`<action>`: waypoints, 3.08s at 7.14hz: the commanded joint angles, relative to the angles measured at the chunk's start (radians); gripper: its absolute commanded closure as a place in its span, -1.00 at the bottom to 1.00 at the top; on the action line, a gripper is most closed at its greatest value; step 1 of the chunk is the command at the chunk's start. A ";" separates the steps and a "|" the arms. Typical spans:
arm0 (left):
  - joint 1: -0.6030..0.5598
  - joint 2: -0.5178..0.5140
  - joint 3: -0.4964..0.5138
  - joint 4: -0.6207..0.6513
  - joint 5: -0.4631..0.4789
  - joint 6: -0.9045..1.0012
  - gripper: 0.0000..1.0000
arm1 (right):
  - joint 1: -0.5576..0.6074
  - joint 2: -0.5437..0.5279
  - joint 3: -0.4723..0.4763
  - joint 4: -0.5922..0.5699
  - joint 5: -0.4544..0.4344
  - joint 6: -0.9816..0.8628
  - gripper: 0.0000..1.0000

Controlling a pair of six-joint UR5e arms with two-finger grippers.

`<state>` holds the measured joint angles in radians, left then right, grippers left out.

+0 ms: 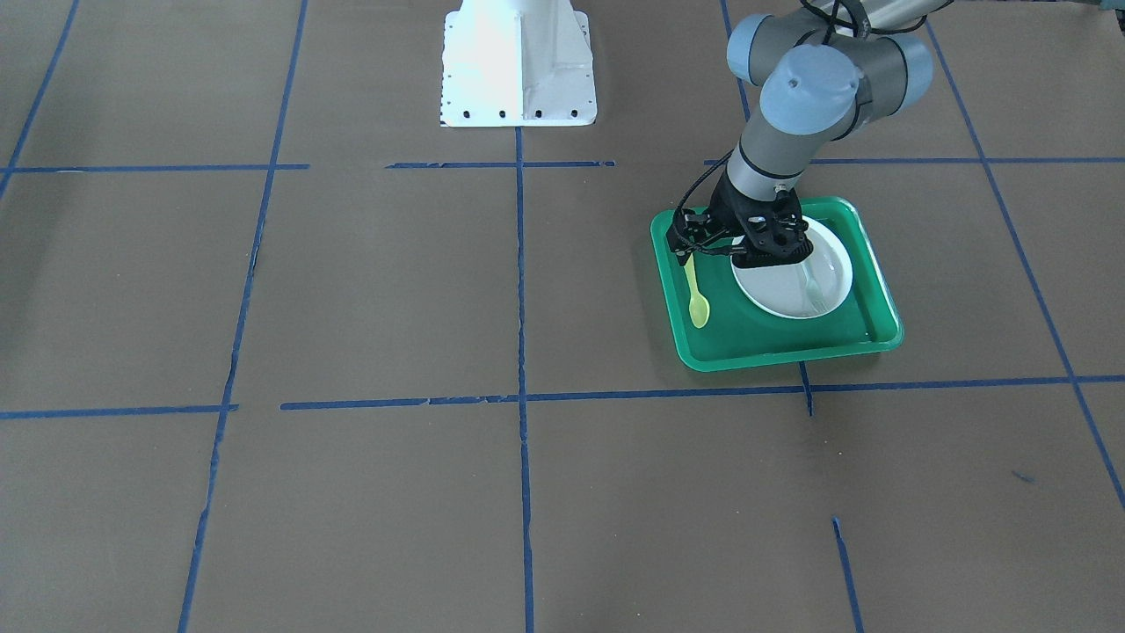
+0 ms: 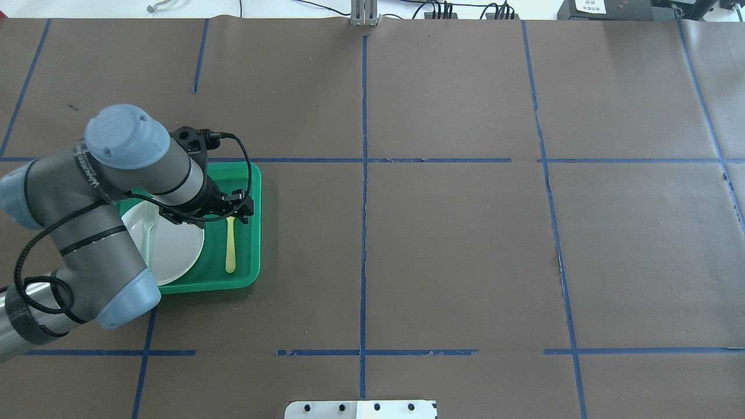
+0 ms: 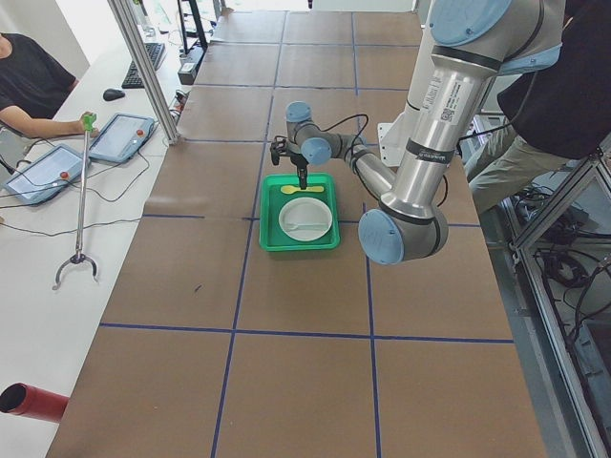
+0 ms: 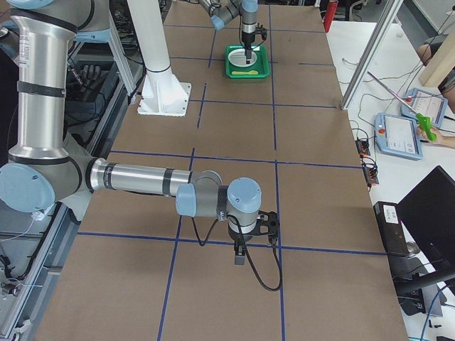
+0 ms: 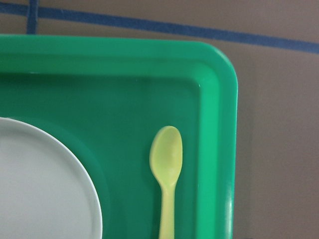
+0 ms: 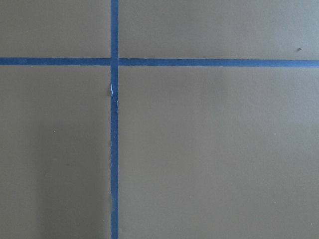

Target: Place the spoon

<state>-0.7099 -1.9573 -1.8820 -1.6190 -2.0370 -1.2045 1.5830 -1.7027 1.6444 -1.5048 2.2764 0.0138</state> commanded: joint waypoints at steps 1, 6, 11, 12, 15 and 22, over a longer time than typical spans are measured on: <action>-0.121 -0.002 -0.151 0.085 -0.002 0.002 -1.00 | 0.000 0.000 0.000 0.000 0.000 -0.002 -1.00; -0.355 0.245 -0.237 0.088 -0.101 0.435 -1.00 | 0.000 0.000 0.000 0.002 0.000 0.000 -1.00; -0.865 0.480 0.070 0.090 -0.243 1.289 -1.00 | 0.000 0.000 0.000 0.000 0.000 0.000 -1.00; -0.897 0.504 0.116 0.088 -0.253 1.325 -1.00 | 0.000 0.000 0.000 0.000 0.000 0.000 -1.00; -0.898 0.532 0.145 0.080 -0.261 1.327 -1.00 | 0.000 0.000 0.000 0.000 0.000 0.000 -1.00; -0.898 0.517 0.161 0.076 -0.261 1.327 -1.00 | 0.000 0.000 0.000 0.000 0.000 0.000 -1.00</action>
<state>-1.6076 -1.4399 -1.7196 -1.5432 -2.2979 0.1227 1.5831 -1.7027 1.6444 -1.5045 2.2764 0.0138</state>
